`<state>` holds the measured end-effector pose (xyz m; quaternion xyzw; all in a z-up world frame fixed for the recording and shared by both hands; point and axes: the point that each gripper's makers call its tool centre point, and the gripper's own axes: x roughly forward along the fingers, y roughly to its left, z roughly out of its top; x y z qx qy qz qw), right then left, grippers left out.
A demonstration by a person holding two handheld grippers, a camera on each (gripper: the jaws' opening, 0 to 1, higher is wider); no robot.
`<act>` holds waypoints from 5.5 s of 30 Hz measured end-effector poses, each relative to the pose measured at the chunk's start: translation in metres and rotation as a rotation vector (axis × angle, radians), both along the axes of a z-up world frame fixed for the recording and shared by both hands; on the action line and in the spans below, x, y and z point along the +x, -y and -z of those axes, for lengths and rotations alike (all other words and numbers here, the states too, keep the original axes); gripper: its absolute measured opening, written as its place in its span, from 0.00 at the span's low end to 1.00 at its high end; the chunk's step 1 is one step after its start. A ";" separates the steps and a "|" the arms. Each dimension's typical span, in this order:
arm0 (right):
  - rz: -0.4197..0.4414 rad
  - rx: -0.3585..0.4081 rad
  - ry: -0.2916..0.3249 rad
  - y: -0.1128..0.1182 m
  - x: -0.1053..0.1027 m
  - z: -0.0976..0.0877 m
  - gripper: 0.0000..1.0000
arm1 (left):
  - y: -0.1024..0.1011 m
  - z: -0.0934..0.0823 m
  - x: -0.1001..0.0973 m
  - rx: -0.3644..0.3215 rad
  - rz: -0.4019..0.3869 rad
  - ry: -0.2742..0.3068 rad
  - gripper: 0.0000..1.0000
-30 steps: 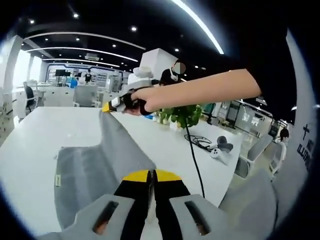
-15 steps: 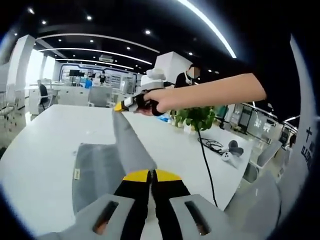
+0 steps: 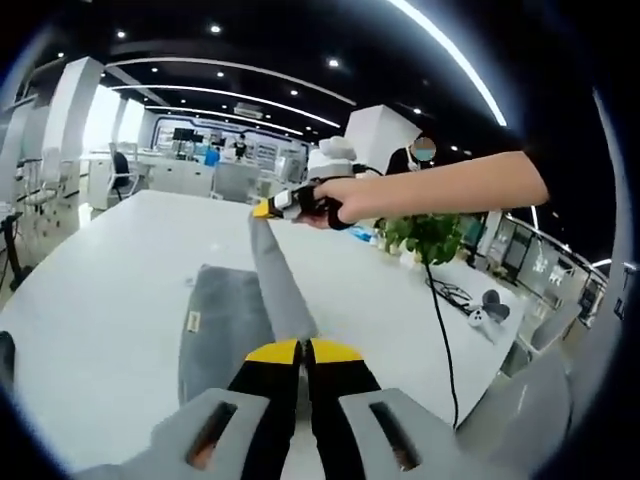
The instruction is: Fold the towel on the table until its edges align and the towel forms a compact rectangular stack.
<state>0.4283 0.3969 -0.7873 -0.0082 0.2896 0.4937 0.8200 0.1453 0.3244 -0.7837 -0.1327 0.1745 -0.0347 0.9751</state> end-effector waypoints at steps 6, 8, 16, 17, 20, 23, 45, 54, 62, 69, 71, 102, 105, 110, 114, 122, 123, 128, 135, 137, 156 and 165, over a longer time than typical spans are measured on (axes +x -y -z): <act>-0.010 -0.017 -0.018 -0.014 -0.005 0.017 0.00 | -0.017 0.020 -0.004 0.033 -0.017 -0.046 0.03; -0.014 -0.021 -0.022 -0.018 -0.006 0.020 0.00 | -0.021 0.023 -0.006 0.018 -0.026 -0.053 0.03; -0.029 -0.023 -0.033 -0.035 -0.012 0.030 0.00 | -0.034 0.032 -0.013 -0.010 -0.056 -0.076 0.03; -0.030 -0.026 -0.034 -0.037 -0.013 0.032 0.00 | -0.035 0.034 -0.014 -0.012 -0.058 -0.080 0.03; -0.028 -0.036 -0.040 -0.041 -0.015 0.038 0.00 | -0.041 0.045 -0.016 -0.022 -0.069 -0.100 0.03; -0.033 -0.054 -0.041 -0.044 -0.016 0.046 0.00 | -0.048 0.058 -0.018 -0.049 -0.089 -0.120 0.03; -0.082 -0.107 0.006 -0.061 -0.026 0.072 0.15 | -0.076 0.106 -0.032 -0.090 -0.142 -0.237 0.08; -0.104 -0.114 0.020 -0.049 -0.032 0.066 0.20 | -0.096 0.095 -0.019 -0.044 -0.120 -0.222 0.21; -0.114 -0.134 0.047 -0.031 -0.034 0.063 0.26 | -0.103 0.091 0.003 0.002 -0.085 -0.224 0.27; -0.109 -0.170 0.042 0.000 -0.028 0.077 0.29 | -0.116 0.087 0.036 0.022 -0.079 -0.211 0.30; -0.103 -0.177 0.039 0.008 -0.024 0.081 0.29 | -0.120 0.087 0.046 0.033 -0.072 -0.208 0.30; -0.008 -0.229 -0.055 0.104 -0.071 0.124 0.31 | -0.121 0.127 0.122 0.131 0.067 -0.303 0.24; 0.004 -0.213 -0.068 0.105 -0.075 0.122 0.31 | -0.121 0.127 0.122 0.111 0.063 -0.306 0.24; 0.008 -0.188 -0.099 0.106 -0.087 0.122 0.28 | -0.119 0.132 0.123 0.070 0.066 -0.310 0.22; 0.007 -0.184 -0.114 0.107 -0.095 0.127 0.22 | -0.117 0.132 0.124 0.044 0.066 -0.306 0.20; 0.059 -0.143 -0.165 0.108 -0.097 0.131 0.12 | -0.113 0.133 0.124 0.025 0.070 -0.305 0.15; 0.059 -0.140 -0.165 0.108 -0.097 0.131 0.10 | -0.112 0.133 0.124 0.020 0.069 -0.303 0.14; 0.055 -0.141 -0.154 0.113 -0.097 0.129 0.07 | -0.107 0.132 0.127 0.064 0.068 -0.304 0.11; 0.081 -0.152 -0.141 0.139 -0.090 0.130 0.06 | -0.079 0.133 0.130 0.057 0.101 -0.306 0.10; 0.085 -0.159 -0.129 0.149 -0.089 0.130 0.06 | -0.067 0.133 0.131 0.063 0.120 -0.307 0.09; 0.196 -0.206 -0.098 0.258 -0.075 0.130 0.06 | 0.040 0.134 0.147 0.115 0.192 -0.357 0.08; 0.175 -0.179 -0.099 0.267 -0.075 0.128 0.07 | 0.049 0.134 0.147 0.141 0.209 -0.350 0.09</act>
